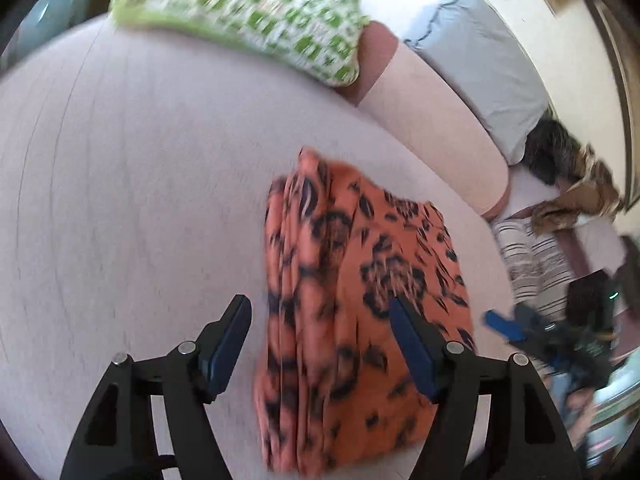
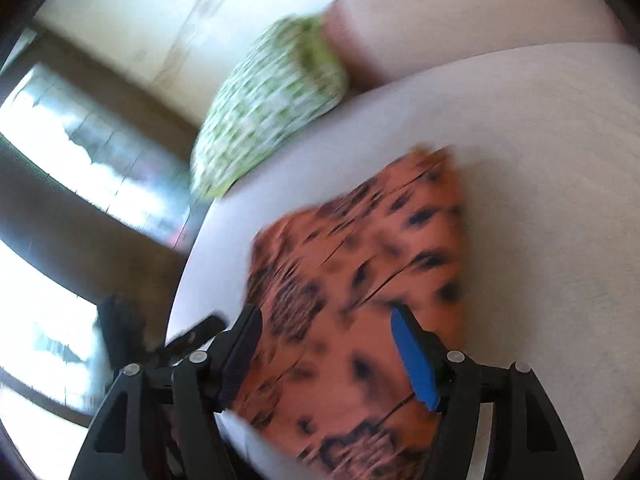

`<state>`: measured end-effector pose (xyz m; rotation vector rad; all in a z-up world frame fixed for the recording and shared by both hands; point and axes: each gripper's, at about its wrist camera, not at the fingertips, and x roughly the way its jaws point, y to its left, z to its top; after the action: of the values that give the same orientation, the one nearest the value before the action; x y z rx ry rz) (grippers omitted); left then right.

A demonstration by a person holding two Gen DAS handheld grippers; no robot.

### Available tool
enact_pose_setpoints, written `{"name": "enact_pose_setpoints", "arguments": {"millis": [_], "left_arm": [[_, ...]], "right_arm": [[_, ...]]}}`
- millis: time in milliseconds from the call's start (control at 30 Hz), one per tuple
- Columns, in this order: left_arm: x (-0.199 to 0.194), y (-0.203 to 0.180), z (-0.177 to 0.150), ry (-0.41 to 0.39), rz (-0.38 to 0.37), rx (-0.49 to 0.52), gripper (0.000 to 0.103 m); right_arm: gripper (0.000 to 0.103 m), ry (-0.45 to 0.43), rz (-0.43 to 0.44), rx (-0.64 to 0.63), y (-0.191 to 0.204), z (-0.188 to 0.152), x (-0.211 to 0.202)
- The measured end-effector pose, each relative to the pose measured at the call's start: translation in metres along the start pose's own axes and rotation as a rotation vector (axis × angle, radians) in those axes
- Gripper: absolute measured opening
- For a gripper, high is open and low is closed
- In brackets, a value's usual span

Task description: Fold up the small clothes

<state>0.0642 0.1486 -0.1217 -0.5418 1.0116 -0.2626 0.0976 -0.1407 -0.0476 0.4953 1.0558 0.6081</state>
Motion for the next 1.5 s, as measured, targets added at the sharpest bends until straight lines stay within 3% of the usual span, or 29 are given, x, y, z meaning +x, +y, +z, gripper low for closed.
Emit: {"name": "enact_pose_setpoints", "arguments": {"millis": [100, 133, 167, 200, 300, 367, 433, 500, 567, 667, 700, 733, 767, 833, 900, 967, 1000, 1033, 1133, 1233, 1300, 1500], "left_arm": [[-0.006, -0.005, -0.022, 0.021, 0.003, 0.025, 0.069], [0.0, -0.006, -0.031, 0.057, 0.033, 0.033, 0.038], [0.01, -0.002, -0.037, 0.105, 0.062, 0.025, 0.018], [0.018, 0.006, -0.041, 0.126, 0.058, -0.015, 0.017], [0.017, 0.009, -0.038, 0.143, 0.032, -0.057, 0.018], [0.011, -0.002, -0.03, 0.147, 0.05, -0.018, 0.029], [0.003, -0.014, -0.013, 0.104, 0.056, 0.03, 0.067], [-0.004, -0.028, 0.013, -0.001, 0.071, 0.082, 0.074], [0.009, -0.039, 0.041, -0.027, 0.061, 0.104, 0.074], [0.055, -0.044, 0.077, 0.019, 0.025, 0.083, 0.069], [0.07, -0.041, 0.085, 0.045, 0.031, 0.058, 0.051], [0.087, -0.037, 0.091, 0.072, 0.07, 0.057, 0.027], [0.107, -0.027, 0.095, 0.116, 0.114, 0.025, 0.027], [0.114, -0.014, 0.096, 0.124, 0.062, -0.081, 0.029], [0.097, -0.034, 0.094, 0.082, 0.101, -0.018, 0.03], [0.079, -0.055, 0.084, 0.054, 0.117, 0.058, 0.048], [0.067, -0.062, 0.076, 0.04, 0.099, 0.076, 0.065], [0.057, -0.07, 0.068, 0.026, 0.081, 0.085, 0.073], [0.03, -0.084, 0.037, -0.015, 0.071, 0.122, 0.073], [0.026, -0.093, 0.009, -0.01, 0.139, 0.161, 0.073], [0.022, -0.1, -0.003, -0.018, 0.215, 0.179, 0.073], [0.012, -0.117, -0.031, -0.094, 0.319, 0.203, 0.073]], "right_arm": [[0.071, 0.065, -0.02, 0.027, -0.013, -0.015, 0.03], [0.071, 0.062, -0.012, 0.038, -0.02, -0.017, 0.033], [0.071, 0.046, 0.008, 0.052, -0.024, -0.019, 0.033], [0.071, 0.044, 0.015, 0.062, -0.023, -0.016, 0.034], [0.071, 0.071, 0.022, 0.062, -0.023, -0.013, 0.038], [0.071, 0.072, 0.038, 0.071, -0.028, -0.009, 0.036], [0.071, 0.069, 0.053, 0.08, -0.03, -0.012, 0.03], [0.072, 0.069, 0.059, 0.076, -0.03, -0.014, 0.027], [0.073, 0.069, 0.057, 0.071, -0.02, -0.007, 0.042], [0.074, 0.07, 0.066, 0.068, -0.021, -0.008, 0.039], [0.074, 0.069, 0.069, 0.071, -0.021, -0.009, 0.039], [0.074, 0.067, 0.075, 0.073, -0.022, -0.01, 0.038], [0.074, 0.062, 0.084, 0.079, -0.024, -0.011, 0.036], [0.074, 0.057, 0.098, 0.099, -0.027, -0.012, 0.034], [0.074, 0.062, 0.101, 0.106, -0.028, -0.011, 0.033], [0.074, 0.065, 0.1, 0.108, -0.026, -0.009, 0.031], [0.074, 0.056, 0.101, 0.109, -0.025, -0.008, 0.026], [0.074, 0.03, 0.107, 0.111, -0.024, -0.009, 0.017], [0.077, -0.04, 0.081, 0.123, -0.029, -0.013, -0.009], [0.082, -0.061, 0.018, 0.229, -0.054, -0.02, -0.021], [0.082, -0.076, 0.02, 0.255, -0.061, -0.028, -0.027], [0.082, -0.076, -0.097, 0.121, -0.032, -0.044, -0.038]]}}
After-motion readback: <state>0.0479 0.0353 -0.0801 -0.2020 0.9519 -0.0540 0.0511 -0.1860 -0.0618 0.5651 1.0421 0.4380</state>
